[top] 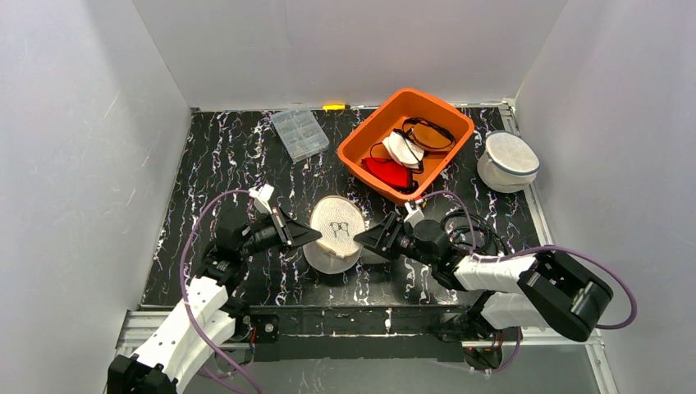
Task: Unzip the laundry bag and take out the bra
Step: Unzip the laundry bag at the center of the board.
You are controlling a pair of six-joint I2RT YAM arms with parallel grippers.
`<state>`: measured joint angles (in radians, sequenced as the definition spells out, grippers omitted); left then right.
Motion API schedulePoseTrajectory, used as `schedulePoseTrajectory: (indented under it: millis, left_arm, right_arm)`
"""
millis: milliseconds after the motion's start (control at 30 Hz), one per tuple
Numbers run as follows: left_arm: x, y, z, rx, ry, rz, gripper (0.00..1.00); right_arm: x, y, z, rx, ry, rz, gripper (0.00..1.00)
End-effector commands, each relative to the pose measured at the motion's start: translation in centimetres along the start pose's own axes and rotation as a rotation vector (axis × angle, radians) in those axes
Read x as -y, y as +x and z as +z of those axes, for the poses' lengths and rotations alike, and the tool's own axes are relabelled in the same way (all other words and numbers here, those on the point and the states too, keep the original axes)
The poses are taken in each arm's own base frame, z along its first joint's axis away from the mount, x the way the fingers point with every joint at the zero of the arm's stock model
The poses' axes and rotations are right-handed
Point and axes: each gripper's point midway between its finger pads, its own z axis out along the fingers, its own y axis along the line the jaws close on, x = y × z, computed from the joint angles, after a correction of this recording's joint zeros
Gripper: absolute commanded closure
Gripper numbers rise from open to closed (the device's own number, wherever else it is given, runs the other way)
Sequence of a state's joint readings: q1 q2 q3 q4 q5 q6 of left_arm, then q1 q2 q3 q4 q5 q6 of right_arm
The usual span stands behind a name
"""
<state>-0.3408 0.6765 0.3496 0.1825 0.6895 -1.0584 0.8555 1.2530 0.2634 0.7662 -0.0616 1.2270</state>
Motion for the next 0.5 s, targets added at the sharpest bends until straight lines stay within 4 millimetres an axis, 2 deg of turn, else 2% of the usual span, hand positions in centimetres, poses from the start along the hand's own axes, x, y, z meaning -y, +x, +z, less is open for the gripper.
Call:
schedulePoseTrajectory:
  millis: [0, 200, 467]
  left_arm:
    - [0.8, 0.4, -0.3, -0.014, 0.043, 0.024, 1.0]
    - [0.5, 0.6, -0.3, -0.015, 0.038, 0.019, 1.0]
    - [0.0, 0.4, 0.0, -0.017, 0.02, 0.019, 1.0]
  right_arm:
    - [-2.1, -0.8, 0.9, 0.028, -0.072, 0.002, 0.33]
    - [-3.3, -0.4, 1.2, 0.009, -0.116, -0.007, 0.57]
    - [-5.1, -0.2, -0.1, 0.001, -0.172, -0.032, 0.84]
